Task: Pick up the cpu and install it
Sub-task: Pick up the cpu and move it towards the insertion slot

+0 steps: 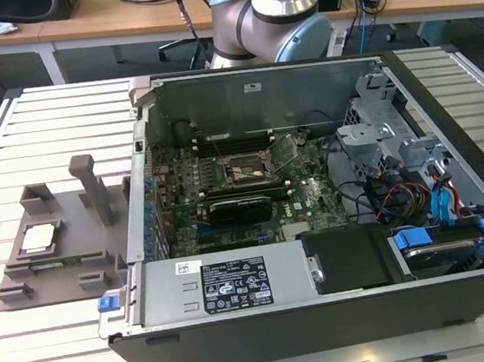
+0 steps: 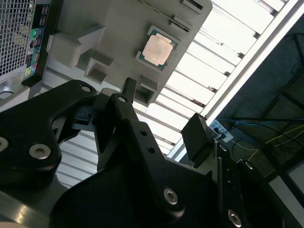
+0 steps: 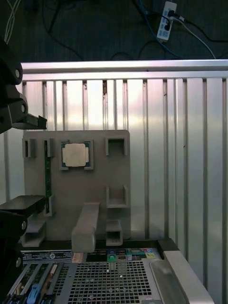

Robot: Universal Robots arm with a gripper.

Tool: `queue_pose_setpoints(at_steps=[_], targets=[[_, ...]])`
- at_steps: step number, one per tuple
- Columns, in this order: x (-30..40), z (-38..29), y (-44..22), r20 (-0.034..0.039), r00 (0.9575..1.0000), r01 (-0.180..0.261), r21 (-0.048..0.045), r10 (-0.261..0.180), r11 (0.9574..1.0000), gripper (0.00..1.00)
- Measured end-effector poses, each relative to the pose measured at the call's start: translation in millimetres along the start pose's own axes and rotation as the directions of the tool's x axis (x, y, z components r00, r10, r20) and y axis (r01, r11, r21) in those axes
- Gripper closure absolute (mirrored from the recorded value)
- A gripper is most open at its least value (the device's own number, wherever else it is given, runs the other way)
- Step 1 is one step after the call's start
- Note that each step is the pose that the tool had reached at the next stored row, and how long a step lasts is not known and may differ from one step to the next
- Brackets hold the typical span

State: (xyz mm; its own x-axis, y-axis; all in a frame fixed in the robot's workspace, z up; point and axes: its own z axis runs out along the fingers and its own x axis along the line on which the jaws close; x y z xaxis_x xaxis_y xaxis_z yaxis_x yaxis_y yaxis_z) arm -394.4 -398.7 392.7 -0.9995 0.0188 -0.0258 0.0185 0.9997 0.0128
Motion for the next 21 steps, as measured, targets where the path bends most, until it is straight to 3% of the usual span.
queue_pose_setpoints(at_steps=[21], targets=[[0.5,16.1,-0.2,0.0001,1.0,0.0,-0.0001,0.0,1.0,0.34]])
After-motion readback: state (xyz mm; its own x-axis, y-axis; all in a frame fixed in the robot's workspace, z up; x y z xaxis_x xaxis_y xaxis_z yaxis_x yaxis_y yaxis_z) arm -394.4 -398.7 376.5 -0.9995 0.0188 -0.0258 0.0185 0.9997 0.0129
